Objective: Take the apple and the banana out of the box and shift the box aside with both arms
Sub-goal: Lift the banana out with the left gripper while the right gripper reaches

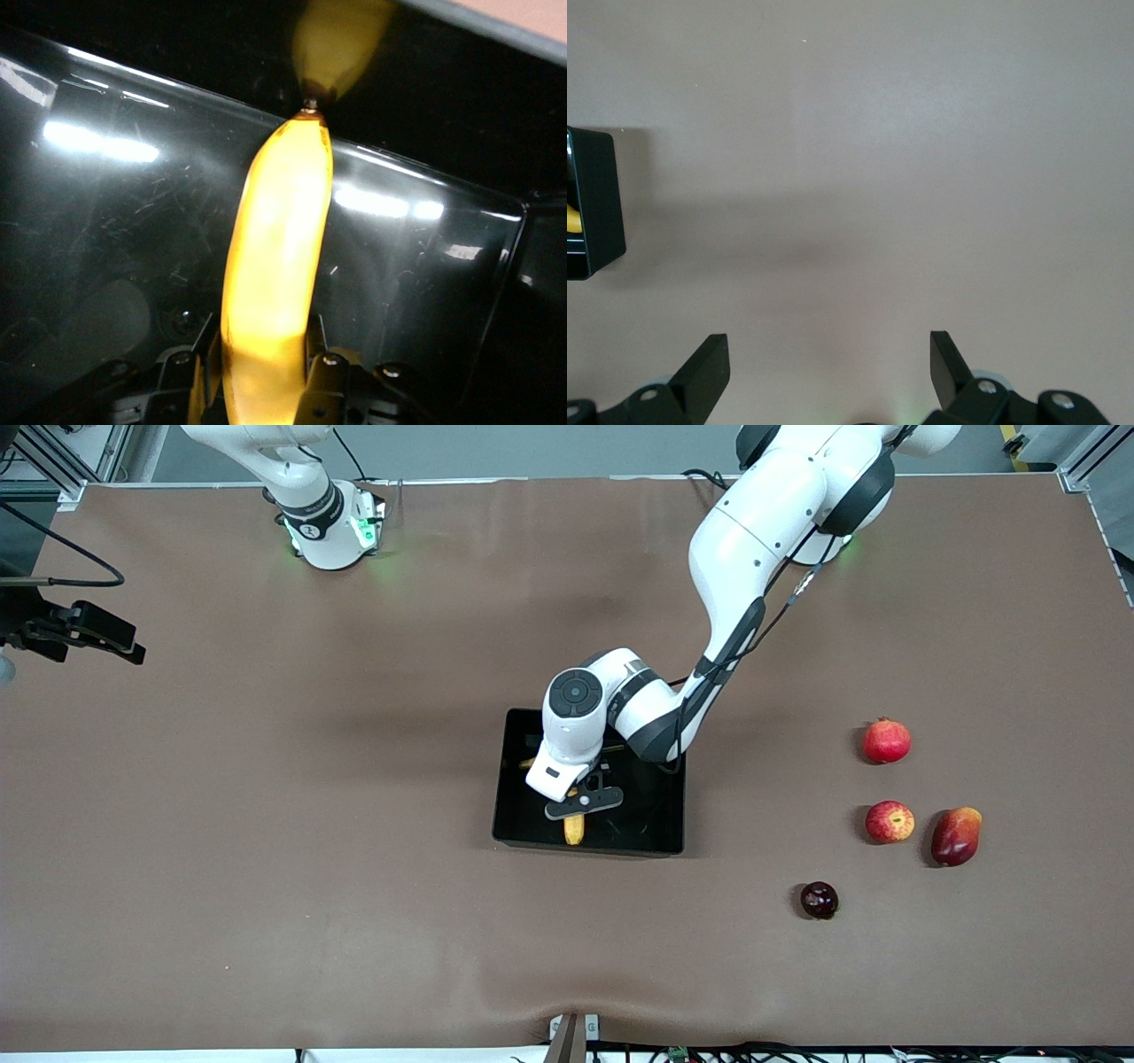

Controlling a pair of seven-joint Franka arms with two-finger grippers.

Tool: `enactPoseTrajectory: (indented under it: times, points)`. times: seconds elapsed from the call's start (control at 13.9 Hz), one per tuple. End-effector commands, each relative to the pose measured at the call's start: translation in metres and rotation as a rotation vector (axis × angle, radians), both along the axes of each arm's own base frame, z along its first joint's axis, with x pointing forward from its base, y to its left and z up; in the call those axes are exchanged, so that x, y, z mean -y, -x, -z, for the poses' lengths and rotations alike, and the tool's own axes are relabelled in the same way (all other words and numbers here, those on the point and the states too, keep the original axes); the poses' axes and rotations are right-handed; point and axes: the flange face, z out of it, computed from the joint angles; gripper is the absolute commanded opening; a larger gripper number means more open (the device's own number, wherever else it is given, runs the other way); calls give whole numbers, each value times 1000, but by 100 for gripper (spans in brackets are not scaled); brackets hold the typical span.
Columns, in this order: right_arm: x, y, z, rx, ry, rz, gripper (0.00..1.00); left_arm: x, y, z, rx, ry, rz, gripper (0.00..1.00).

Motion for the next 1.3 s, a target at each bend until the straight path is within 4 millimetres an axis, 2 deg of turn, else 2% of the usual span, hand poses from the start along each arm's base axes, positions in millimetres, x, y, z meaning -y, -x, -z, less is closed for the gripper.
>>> enactPoseTrajectory:
  times: [0.0, 0.43, 0.72, 0.86, 1.01, 1.08, 1.22]
  points:
    - [1, 0, -3, 3, -2, -2, 100, 2, -6, -23, 14, 0, -14, 0]
    - [-2, 0, -3, 3, -4, -8, 100, -10, -16, -81, 30, -8, -36, 0]
    - [-5, -4, -1, 12, -7, -2, 100, -27, -32, -119, 67, 18, -65, 0]
    - [-6, -5, 0, 14, -22, 0, 100, -47, -43, -142, 60, 2, -83, 0]
    - [-8, -6, 1, 11, -44, 1, 100, -71, -55, -182, 74, 0, -72, 0]
    - [-10, -7, 4, 4, -50, -1, 100, -88, -61, -202, 66, 9, -54, 0]
    - [-27, -11, 13, -13, -50, -31, 100, -126, -73, -234, 40, 16, -30, 0]
